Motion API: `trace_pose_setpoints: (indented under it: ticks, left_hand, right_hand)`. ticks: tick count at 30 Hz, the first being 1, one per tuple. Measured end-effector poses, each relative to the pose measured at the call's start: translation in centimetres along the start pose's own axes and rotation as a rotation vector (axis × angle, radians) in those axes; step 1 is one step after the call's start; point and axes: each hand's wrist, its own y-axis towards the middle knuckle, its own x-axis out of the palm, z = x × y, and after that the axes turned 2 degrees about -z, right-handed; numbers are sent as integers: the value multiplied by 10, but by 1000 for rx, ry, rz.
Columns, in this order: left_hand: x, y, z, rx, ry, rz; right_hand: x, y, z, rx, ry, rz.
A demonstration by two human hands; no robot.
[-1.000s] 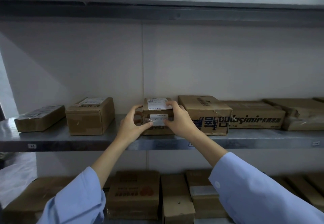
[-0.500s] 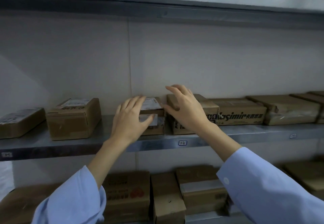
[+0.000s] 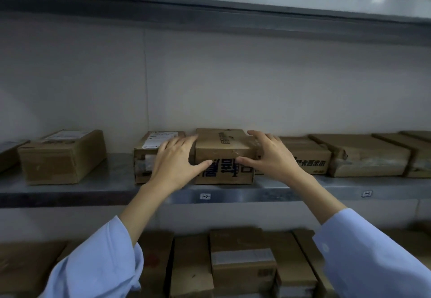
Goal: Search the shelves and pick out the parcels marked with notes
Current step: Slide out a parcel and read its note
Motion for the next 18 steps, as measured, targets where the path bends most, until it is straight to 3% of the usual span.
trace_pose_setpoints:
  ticks: [6, 12, 18]
  left_hand:
    - [-5, -1, 11, -89, -19, -29]
    - [-3, -3, 13, -156, -122, -29]
    - [-11, -12, 22, -140, -282, 136]
  right_hand:
    - [9, 0, 16, -91, 106, -92]
    - [14, -1, 17, -107, 234, -52]
    - [11, -8, 15, -117, 411, 7]
